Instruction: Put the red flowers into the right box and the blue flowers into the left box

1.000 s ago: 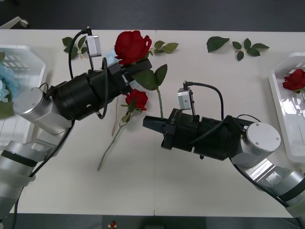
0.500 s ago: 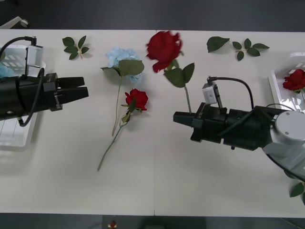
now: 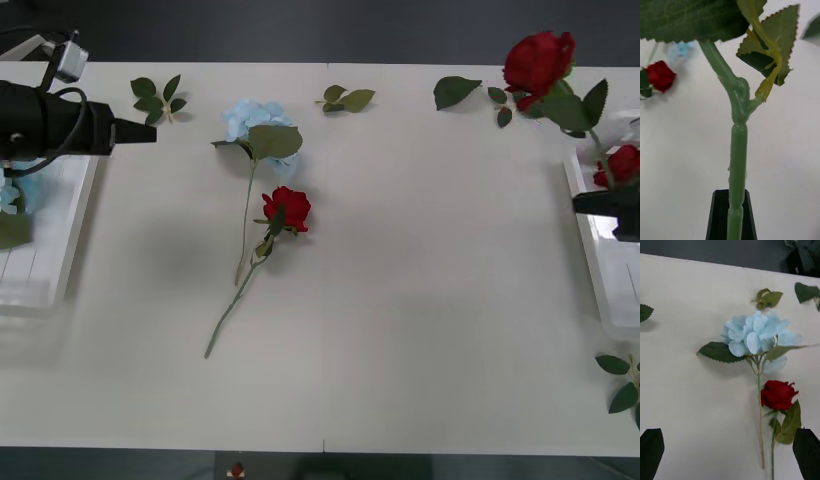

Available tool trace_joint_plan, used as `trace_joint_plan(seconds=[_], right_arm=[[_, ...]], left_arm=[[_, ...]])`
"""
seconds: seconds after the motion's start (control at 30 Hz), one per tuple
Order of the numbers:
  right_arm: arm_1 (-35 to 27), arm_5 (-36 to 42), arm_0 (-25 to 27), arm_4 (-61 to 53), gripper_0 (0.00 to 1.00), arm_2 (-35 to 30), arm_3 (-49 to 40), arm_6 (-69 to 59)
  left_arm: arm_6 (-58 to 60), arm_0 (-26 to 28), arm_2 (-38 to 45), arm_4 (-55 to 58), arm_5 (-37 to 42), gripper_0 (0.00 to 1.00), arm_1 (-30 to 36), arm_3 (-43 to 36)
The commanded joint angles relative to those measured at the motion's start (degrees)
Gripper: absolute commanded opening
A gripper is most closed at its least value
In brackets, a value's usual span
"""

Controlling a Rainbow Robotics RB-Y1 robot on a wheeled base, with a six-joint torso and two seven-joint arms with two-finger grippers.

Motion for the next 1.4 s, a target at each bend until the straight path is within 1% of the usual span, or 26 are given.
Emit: trace_joint_plan(seconds=[0.03,0.07,0.1,0.2,0.37,0.57,0.73,0.9,1.03,1.07,1.1,1.13,1.17,1.2,1.23,1.27,1.3,1.37,1.4], right_arm=[[-1.55,0.31,0.93,4.6,0.0,-0.28,7.01,-1.98],[-1.64,0.4,0.93,5.12,0.0,-0.28,7.54,-2.25],[-1.64,1.1,0.84,7.94,0.0,-0.28,11.06,-4.35],[-1.11,1.1,0.84,11.63,0.0,-0.28,14.83,-5.59],[1.44,-0.31,0.58,17.17,0.0,-0.28,21.78,-6.55],[5.13,-2.68,0.49,23.58,0.0,-0.28,28.02,-6.73],[8.03,-5.31,-0.3,26.39,0.0,-0.28,33.12,-7.08],[11.02,-6.46,-2.5,27.1,0.0,-0.36,38.21,-6.73],[12.51,-6.55,-4.25,31.84,0.0,-0.28,41.38,-6.64],[12.6,-6.46,-4.43,32.55,0.04,-0.28,41.64,-6.64],[12.86,-6.46,-4.69,33.78,0.18,-0.36,42.17,-6.64],[13.04,-6.46,-4.96,34.66,0.35,-0.36,42.52,-6.55],[13.04,-6.37,-5.04,35.18,0.47,-0.28,42.7,-6.55],[13.13,-6.46,-5.04,35.18,0.56,-0.36,42.7,-6.55],[13.13,-6.37,-5.04,35.09,0.64,-0.36,42.7,-6.55],[13.13,-6.37,-5.04,35.09,0.68,-0.28,42.61,-6.55],[13.13,-5.75,-5.13,35.09,0.76,-0.36,42.43,-6.46],[13.04,-4.88,-5.48,34.48,0.87,-0.36,42.26,-6.2],[13.04,-4.35,-5.66,33.78,0.91,-0.28,42.17,-6.02]], left_arm=[[4.75,-3.0,-3.81,-8.01,-6.31,1.0,-5.15,-0.73],[5.19,-3.09,-3.99,-8.71,-6.84,1.0,-5.5,-0.73],[7.65,-3.62,-5.4,-12.67,-9.74,1.0,-7.43,-0.73],[11.6,-4.14,-7.24,-18.64,-13.34,1.0,-9.98,-0.82],[18.46,-4.32,-9.79,-29.63,-16.94,1.0,-14.55,-0.82],[24.08,-4.23,-10.93,-38.68,-17.56,1.0,-18.6,-2.14],[29.0,-4.23,-12.69,-46.06,-17.47,1.0,-20.62,-3.54],[31.38,-4.23,-13.92,-50.11,-17.56,1.0,-21.41,-3.72],[31.47,-3.35,-14.01,-51.43,-17.56,1.0,-22.38,-3.98],[31.38,-3.35,-14.01,-51.43,-17.56,1.0,-22.46,-3.98],[31.29,-3.27,-14.01,-51.78,-17.56,1.0,-22.82,-3.98],[31.2,-3.18,-14.1,-52.04,-17.56,1.0,-22.9,-3.98],[31.2,-3.18,-14.01,-52.3,-17.56,1.0,-23.08,-3.98],[31.2,-3.09,-14.01,-52.66,-17.56,1.0,-23.43,-3.98],[31.2,-2.91,-14.01,-53.36,-17.56,1.0,-23.78,-3.98],[31.29,-2.91,-14.01,-53.97,-17.56,1.0,-23.96,-3.98],[31.29,-2.65,-14.01,-55.2,-17.56,1.0,-24.57,-3.98],[31.55,-2.21,-14.01,-57.23,-17.56,1.0,-25.45,-3.98],[31.55,-2.12,-14.01,-57.93,-17.47,1.0,-25.72,-3.98]])
